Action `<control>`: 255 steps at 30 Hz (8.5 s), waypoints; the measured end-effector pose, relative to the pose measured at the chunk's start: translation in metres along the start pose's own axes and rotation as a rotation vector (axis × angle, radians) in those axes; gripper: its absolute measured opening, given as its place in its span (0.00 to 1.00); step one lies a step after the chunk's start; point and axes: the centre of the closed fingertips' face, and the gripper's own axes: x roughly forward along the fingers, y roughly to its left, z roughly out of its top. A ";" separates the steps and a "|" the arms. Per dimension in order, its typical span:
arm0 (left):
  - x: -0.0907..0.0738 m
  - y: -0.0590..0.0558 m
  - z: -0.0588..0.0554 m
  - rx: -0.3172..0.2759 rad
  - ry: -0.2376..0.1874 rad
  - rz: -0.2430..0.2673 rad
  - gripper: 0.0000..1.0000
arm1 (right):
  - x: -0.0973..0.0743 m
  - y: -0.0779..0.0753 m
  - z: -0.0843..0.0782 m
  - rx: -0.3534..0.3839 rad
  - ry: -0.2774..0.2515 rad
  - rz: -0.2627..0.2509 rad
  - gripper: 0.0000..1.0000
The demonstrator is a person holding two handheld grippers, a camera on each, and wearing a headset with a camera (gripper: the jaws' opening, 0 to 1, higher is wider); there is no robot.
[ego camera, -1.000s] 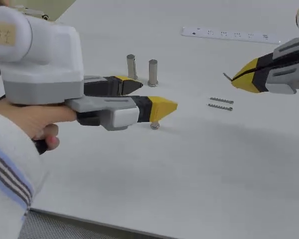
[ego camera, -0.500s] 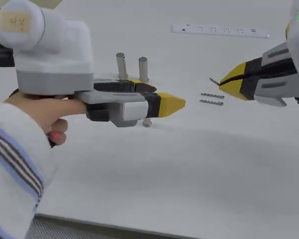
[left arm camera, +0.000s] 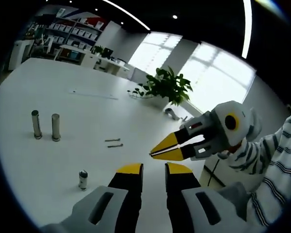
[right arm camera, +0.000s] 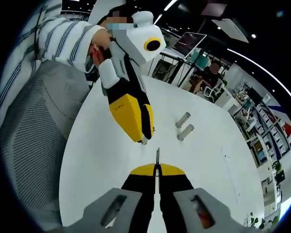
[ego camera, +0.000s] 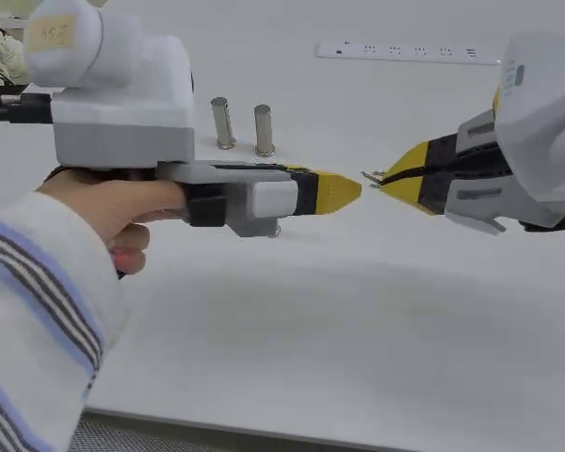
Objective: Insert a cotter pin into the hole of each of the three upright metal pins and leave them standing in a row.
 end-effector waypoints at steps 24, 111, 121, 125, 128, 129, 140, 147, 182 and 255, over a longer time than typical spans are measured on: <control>0.005 -0.009 -0.005 -0.073 -0.002 -0.021 0.04 | 0.000 0.017 0.020 -0.030 -0.036 0.014 0.00; -0.026 -0.027 -0.017 0.407 0.054 -0.153 0.00 | -0.013 0.054 0.042 0.482 -0.257 0.348 0.01; -0.025 -0.027 -0.021 0.443 0.073 -0.180 0.00 | -0.011 0.060 0.038 0.446 -0.230 0.368 0.00; -0.025 -0.027 -0.025 0.443 0.092 -0.186 0.00 | -0.010 0.062 0.036 0.449 -0.223 0.380 0.00; -0.026 -0.027 -0.028 0.448 0.102 -0.191 0.00 | -0.010 0.064 0.036 0.445 -0.223 0.389 0.00; -0.026 -0.027 -0.029 0.451 0.106 -0.192 0.00 | -0.009 0.064 0.035 0.428 -0.220 0.388 0.00; -0.028 0.001 -0.024 0.600 0.089 -0.075 0.26 | -0.002 0.045 0.026 0.283 -0.144 0.305 0.00; -0.031 0.032 -0.006 0.600 0.044 0.063 0.36 | 0.010 0.036 0.014 0.250 -0.060 0.267 0.00; -0.015 0.103 -0.016 0.498 0.091 0.166 0.16 | 0.073 0.011 -0.007 0.178 0.127 0.321 0.00; -0.014 0.096 -0.016 0.475 0.084 0.126 0.06 | 0.098 0.006 0.012 0.053 0.074 0.346 0.00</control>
